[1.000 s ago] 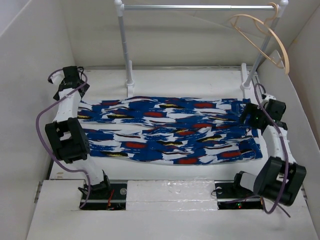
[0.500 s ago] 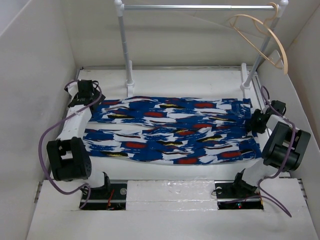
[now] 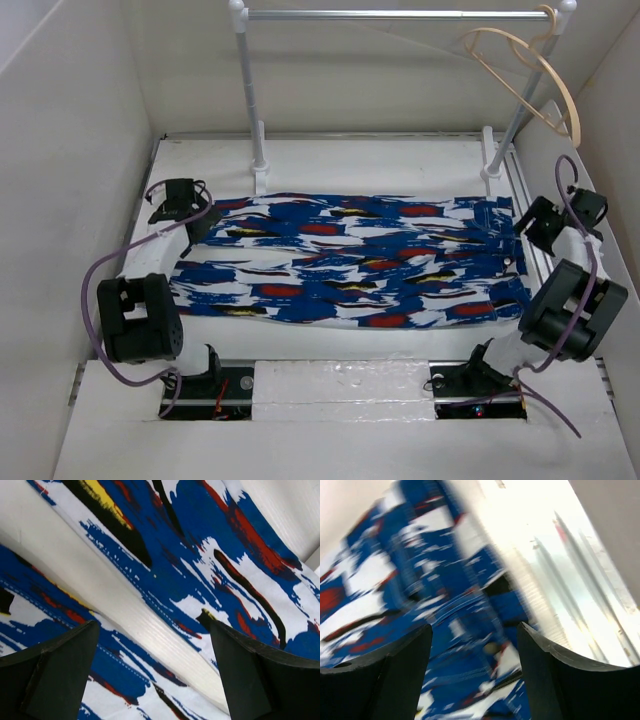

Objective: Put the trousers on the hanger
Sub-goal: Flatten out the trousers at the center of the board, then fold the trousers at the center of the board.

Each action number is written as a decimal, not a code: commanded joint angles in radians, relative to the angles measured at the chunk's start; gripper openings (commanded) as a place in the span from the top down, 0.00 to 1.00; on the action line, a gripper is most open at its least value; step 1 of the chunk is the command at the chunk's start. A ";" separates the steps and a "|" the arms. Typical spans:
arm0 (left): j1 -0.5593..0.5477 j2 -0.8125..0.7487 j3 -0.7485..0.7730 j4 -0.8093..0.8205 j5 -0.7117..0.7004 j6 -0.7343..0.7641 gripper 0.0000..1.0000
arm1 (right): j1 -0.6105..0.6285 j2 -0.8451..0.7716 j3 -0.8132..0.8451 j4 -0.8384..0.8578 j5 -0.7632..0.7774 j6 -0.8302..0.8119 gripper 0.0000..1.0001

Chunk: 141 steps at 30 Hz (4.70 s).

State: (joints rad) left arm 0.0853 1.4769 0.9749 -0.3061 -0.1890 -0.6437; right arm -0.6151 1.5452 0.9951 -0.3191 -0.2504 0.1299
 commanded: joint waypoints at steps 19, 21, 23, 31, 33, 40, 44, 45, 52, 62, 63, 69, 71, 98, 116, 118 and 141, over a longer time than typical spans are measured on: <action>0.110 -0.259 -0.269 -0.147 0.012 -0.183 0.80 | 1.515 -0.306 -0.248 0.100 0.103 0.068 0.96; 0.152 -0.172 -0.300 -0.084 0.101 -0.224 0.80 | 1.525 -0.283 -0.279 0.175 0.067 0.079 0.96; 0.163 -0.074 -0.324 -0.024 0.157 -0.249 0.81 | 1.525 -0.238 -0.289 0.213 0.059 0.068 0.96; 0.163 0.086 -0.175 0.006 0.091 -0.212 0.81 | 1.378 -0.114 -0.279 0.222 0.057 -0.009 0.98; 0.163 0.080 -0.134 -0.047 0.091 -0.189 0.81 | 1.367 -0.135 -0.270 0.193 0.053 -0.038 0.99; 0.163 -0.257 -0.133 -0.169 -0.024 -0.131 0.43 | 1.399 -0.315 -0.248 0.058 0.065 -0.070 0.68; 0.209 -0.381 -0.188 -0.221 -0.079 -0.181 0.34 | 1.420 -0.414 -0.283 0.020 0.036 -0.061 0.65; 0.287 -0.382 -0.232 -0.223 -0.034 -0.186 0.35 | 1.420 -0.450 -0.294 0.006 0.034 -0.062 0.65; 0.559 -0.327 -0.280 -0.149 0.124 -0.133 0.40 | 1.430 -0.548 -0.326 -0.044 0.023 -0.082 0.64; 0.610 -0.126 -0.269 -0.048 0.144 -0.079 0.44 | 1.371 -0.577 -0.323 -0.087 -0.006 -0.092 0.64; 0.610 -0.113 -0.272 -0.038 0.149 -0.079 0.44 | 1.371 -0.577 -0.314 -0.093 0.005 -0.092 0.64; 0.610 -0.061 -0.292 0.048 0.213 -0.059 0.58 | 1.393 -0.577 -0.268 -0.141 0.080 -0.087 0.64; 0.610 -0.032 -0.286 0.062 0.224 -0.051 0.68 | 1.384 -0.588 -0.274 -0.144 0.092 -0.061 0.64; 0.532 -0.510 -0.114 -0.168 0.278 -0.007 1.00 | 0.829 -0.801 -0.283 -0.581 0.299 0.143 0.34; 0.447 -0.599 -0.223 0.036 0.534 -0.172 1.00 | 0.130 -0.344 -0.190 -0.658 0.458 0.336 0.37; 0.447 -0.587 -0.243 0.054 0.536 -0.168 1.00 | 0.130 -0.327 -0.225 -0.635 0.436 0.381 0.37; 0.447 -0.325 -0.122 0.087 0.336 -0.116 1.00 | 0.175 -0.341 0.011 -0.523 0.412 0.214 1.00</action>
State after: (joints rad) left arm 0.5327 1.1282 0.7727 -0.2348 0.2016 -0.7830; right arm -0.4435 1.1931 0.8917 -0.9039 0.1593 0.4377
